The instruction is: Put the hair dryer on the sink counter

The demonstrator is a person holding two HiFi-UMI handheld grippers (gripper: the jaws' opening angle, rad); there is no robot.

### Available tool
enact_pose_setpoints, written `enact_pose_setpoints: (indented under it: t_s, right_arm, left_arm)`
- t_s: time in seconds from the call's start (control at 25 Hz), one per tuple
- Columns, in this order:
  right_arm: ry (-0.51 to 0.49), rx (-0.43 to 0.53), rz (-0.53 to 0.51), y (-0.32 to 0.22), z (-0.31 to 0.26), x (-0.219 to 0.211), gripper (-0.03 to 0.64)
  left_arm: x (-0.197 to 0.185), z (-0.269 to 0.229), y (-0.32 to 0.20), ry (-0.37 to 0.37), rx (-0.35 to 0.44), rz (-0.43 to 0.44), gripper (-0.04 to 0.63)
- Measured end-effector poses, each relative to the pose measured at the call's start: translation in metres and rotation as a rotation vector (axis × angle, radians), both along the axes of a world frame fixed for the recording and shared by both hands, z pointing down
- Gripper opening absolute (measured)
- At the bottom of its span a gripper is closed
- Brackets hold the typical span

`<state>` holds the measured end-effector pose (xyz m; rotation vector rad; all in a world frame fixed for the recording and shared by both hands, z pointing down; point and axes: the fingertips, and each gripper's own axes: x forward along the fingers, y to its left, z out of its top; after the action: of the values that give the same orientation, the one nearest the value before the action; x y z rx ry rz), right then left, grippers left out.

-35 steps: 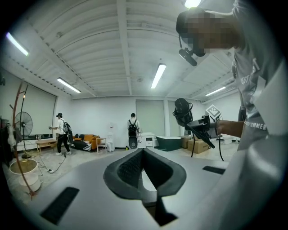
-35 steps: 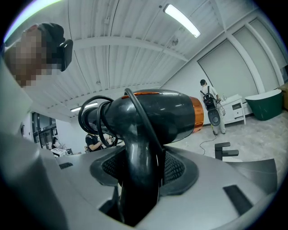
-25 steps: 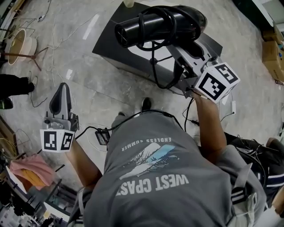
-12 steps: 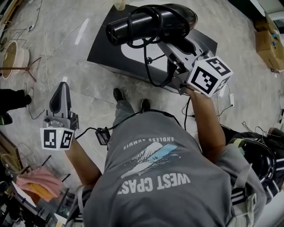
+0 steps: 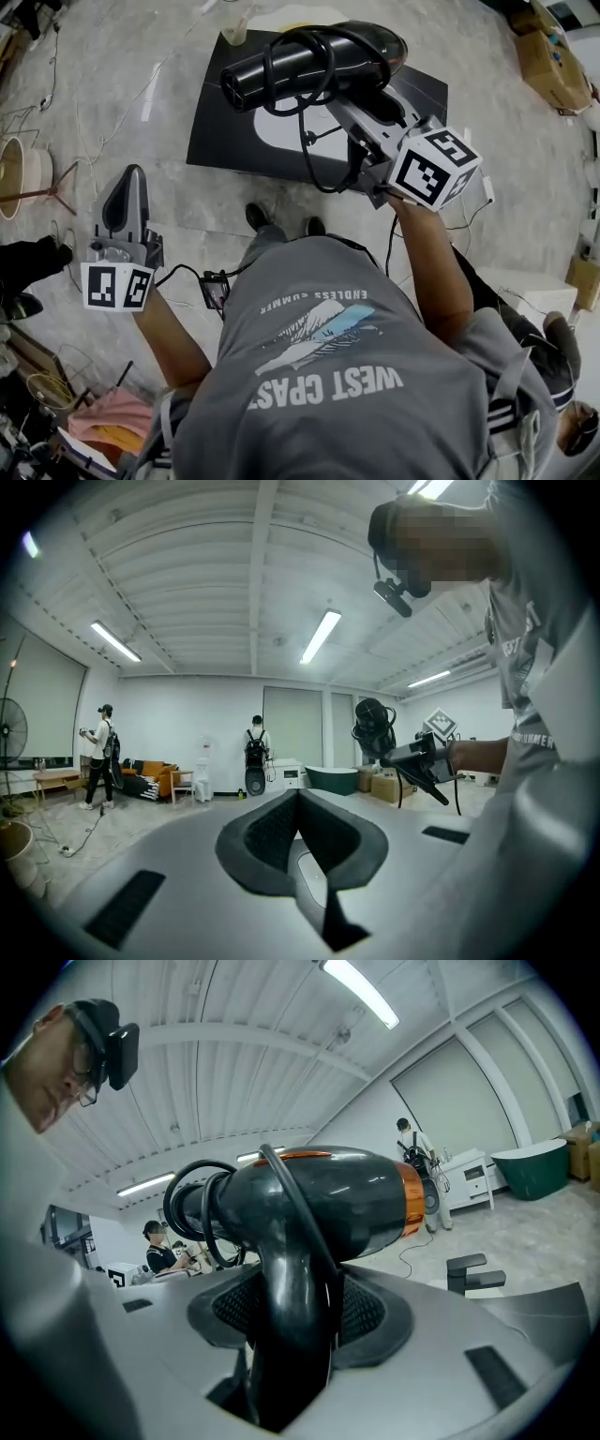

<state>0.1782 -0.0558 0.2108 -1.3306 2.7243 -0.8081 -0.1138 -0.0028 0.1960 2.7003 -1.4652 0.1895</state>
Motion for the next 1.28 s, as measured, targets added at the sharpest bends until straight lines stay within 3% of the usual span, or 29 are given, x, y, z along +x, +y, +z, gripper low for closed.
enact_pose_setpoints:
  t_s: [0.28,0.72,1.28]
  right_arm:
    - [-0.001,-0.017,0.055,-0.026,0.007,-0.010,0.222]
    - [0.030,-0.058,0.096,-0.071,0.035,-0.061,0.222]
    - [0.032,-0.127,0.069,-0.089,0.070,-0.062,0.222]
  left_arm:
    - [-0.008,-0.001,-0.045,0.000,-0.006,0.070,0.015]
    - [-0.048,0.021,-0.107,0.034,-0.032,0.157,0.015]
    - [-0.014,0.033,-0.113,0.028,-0.055,0.218,0.015]
